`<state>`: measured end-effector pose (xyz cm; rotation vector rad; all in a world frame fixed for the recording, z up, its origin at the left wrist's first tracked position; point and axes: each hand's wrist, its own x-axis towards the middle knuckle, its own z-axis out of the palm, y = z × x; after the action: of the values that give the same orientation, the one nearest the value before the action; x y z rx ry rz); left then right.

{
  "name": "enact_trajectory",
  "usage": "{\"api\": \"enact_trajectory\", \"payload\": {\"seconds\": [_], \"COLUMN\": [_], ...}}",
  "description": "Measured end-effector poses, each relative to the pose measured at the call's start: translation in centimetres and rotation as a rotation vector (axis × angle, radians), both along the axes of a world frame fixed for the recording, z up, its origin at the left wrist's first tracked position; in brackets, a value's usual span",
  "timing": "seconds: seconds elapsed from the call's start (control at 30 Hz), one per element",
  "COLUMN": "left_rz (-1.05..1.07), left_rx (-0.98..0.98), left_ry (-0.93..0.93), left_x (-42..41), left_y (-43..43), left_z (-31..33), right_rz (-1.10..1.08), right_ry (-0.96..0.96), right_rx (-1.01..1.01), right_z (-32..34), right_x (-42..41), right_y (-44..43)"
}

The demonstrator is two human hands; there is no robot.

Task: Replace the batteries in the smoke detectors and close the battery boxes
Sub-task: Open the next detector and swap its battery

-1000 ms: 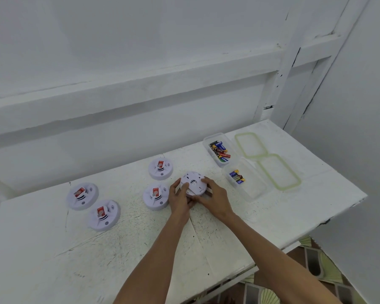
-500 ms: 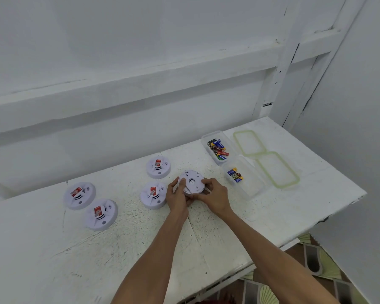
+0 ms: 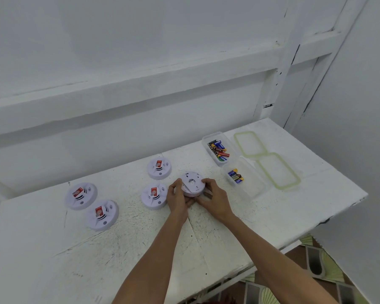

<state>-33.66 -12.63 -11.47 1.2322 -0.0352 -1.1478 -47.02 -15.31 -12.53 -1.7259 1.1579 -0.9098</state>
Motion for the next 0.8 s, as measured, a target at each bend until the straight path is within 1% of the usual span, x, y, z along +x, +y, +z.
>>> {"api": "enact_trajectory", "payload": {"seconds": [0.1, 0.17, 0.27, 0.37, 0.43, 0.53, 0.6, 0.7, 0.8], "left_rz": [-0.066, -0.104, -0.178, -0.209, -0.206, -0.229, -0.255, -0.282, -0.298], "left_rx": [-0.047, -0.088, -0.132, -0.131, -0.137, -0.139, -0.128, -0.097, -0.095], "left_ry": [0.047, 0.041, -0.087, -0.23, -0.298, -0.427, -0.526, -0.641, -0.668], "left_x": [0.1, 0.3, 0.2, -0.1, -0.3, -0.6, -0.9, -0.8, -0.6], "left_y": [0.6, 1.1, 1.8, 2.0, 2.0, 2.2, 2.1, 1.9, 2.2], "left_z": [0.3, 0.2, -0.1, -0.5, -0.6, -0.7, -0.8, -1.3, -1.5], "right_rz": [0.015, 0.014, -0.022, -0.047, -0.076, -0.201, -0.261, -0.294, -0.276], "right_ry": [0.054, 0.073, 0.037, 0.009, -0.019, -0.086, -0.112, -0.1, -0.088], "right_rx": [-0.108, -0.173, -0.219, -0.256, -0.232, -0.118, -0.079, -0.06, -0.033], "right_z": [-0.4, -0.6, -0.9, -0.9, -0.6, 0.0, 0.2, 0.0, 0.0], "right_x": [0.1, 0.1, 0.0, 0.0, 0.1, -0.1, -0.2, -0.2, -0.1], "right_y": [0.5, 0.7, 0.7, 0.6, 0.7, 0.9, 0.8, 0.7, 0.6]}}
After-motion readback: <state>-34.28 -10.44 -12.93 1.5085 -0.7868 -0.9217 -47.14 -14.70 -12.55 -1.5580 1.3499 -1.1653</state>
